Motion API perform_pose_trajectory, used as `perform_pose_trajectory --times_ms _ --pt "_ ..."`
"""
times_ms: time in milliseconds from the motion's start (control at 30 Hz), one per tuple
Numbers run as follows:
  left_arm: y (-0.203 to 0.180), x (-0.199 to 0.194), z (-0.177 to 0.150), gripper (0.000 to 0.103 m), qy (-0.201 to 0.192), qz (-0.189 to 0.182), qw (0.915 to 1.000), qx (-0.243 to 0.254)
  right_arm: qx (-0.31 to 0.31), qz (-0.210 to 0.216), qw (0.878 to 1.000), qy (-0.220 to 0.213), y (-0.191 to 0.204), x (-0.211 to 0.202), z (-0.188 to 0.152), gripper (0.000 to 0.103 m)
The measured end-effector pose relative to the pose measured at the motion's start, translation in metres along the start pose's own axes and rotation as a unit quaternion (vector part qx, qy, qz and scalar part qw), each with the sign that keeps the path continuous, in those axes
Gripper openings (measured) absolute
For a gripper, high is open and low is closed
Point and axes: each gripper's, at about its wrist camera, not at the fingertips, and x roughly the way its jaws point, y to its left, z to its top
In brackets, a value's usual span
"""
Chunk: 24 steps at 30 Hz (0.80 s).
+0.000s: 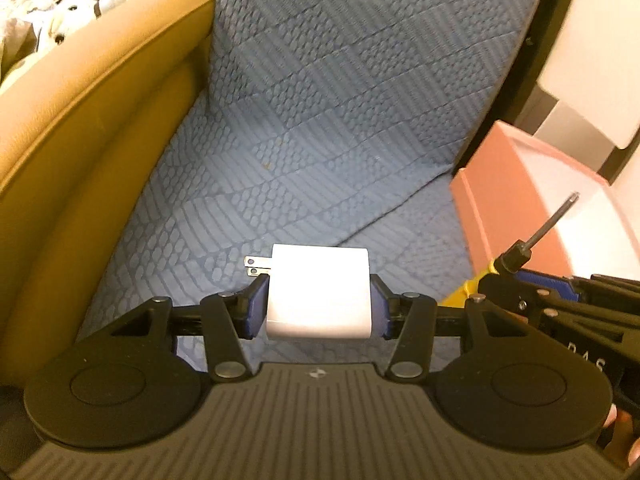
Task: Organize rigid objects
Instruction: 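Carry the charger and screwdriver with both tools over the pink box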
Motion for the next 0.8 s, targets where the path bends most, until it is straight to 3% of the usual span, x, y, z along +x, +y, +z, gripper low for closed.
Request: perform_pose_trajectory --times_ms 333,800 --pt "-0.05 -0.05 0.022 0.057 -0.023 -0.023 0.9995 -0.006 0.008 -0.002 0.999 -0.036 -0.022 -0.06 0.024 0.021" --pt "-0.142 -0.095 0.058 0.057 -0.049 -0.062 0.9967 0.015 0.042 -0.02 0.996 -0.072 -0.085 -0.14 0.053 0.021"
